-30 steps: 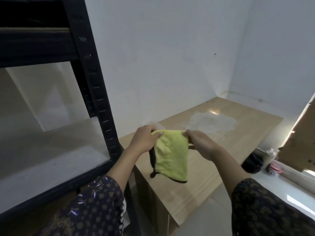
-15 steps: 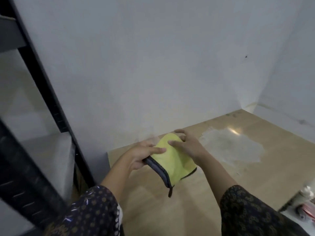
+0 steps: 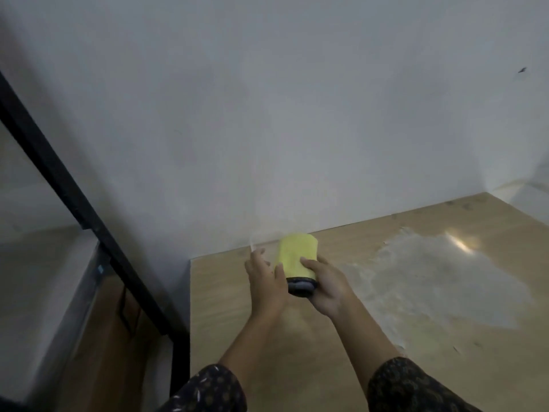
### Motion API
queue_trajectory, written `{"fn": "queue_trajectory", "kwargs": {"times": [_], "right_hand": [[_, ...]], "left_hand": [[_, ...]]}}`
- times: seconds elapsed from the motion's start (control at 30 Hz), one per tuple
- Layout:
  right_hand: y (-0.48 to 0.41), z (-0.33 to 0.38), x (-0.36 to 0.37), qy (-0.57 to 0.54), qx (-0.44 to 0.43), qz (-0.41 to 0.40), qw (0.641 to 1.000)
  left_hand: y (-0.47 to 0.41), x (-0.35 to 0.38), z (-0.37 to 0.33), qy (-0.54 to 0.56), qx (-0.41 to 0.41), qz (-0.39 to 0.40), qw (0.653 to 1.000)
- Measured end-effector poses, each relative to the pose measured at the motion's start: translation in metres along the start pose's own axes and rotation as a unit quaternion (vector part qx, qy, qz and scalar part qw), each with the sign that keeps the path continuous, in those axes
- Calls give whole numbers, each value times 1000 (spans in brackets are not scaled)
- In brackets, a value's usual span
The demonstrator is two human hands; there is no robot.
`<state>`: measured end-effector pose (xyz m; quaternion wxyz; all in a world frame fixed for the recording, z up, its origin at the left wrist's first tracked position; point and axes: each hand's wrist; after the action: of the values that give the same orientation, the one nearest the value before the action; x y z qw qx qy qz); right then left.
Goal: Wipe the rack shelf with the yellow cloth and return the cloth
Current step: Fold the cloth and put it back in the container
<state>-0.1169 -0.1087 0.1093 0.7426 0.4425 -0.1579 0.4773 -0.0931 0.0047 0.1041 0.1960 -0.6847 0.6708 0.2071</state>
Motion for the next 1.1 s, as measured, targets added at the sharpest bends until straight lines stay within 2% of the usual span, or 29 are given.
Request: {"fn": "queue_trajectory", "kwargs": {"times": [0.1,0.27,0.37,0.47,0.67,0.8,0.87,0.9,0.97,1.03,1.07,1.1], "right_hand": [[-18,3,-2,11,-35,-4,999],[-60,10,-1,125,-47,-2,991],[-92,13,2,229,-64,-8,971],[-122,13,7,295,-72,9,953],[-168,-8,8,233,-90,19,968],[-191,-27,1,313,-115,1,943],[-201,-32,-3,431,-131,11,893],[-204,-33,-3,516,-135,20,846],[-207,-40,-2,694,-149,33,703],[-202,-46,1,799,-204,7,566],[-197,-49,3,823,-240,-6,515],[-194,-49,4,838,-259,-10,480]], "left_hand": [[-14,9,18,-61,14,35,997],[-41,18,50,-61,-51,87,993],[-66,20,65,-106,-66,60,990],[-90,30,83,-153,-40,46,986],[-100,67,115,-121,-49,37,991],[-98,79,117,-102,-63,-1,993],[-97,80,113,-104,-66,-15,992],[-96,79,112,-103,-69,-16,992],[-96,81,113,-99,-68,-20,993],[-96,83,116,-100,-67,-22,993],[-97,85,119,-100,-64,-24,993],[-96,84,117,-99,-69,-19,992]]}}
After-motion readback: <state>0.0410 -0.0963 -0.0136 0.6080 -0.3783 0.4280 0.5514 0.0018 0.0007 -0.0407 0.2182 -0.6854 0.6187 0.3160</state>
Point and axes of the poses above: each hand's wrist, its own y-axis away from the middle knuckle, its own x-axis out of the palm, z = x × y, and after that the axes turned 9 degrees about -y, right-handed
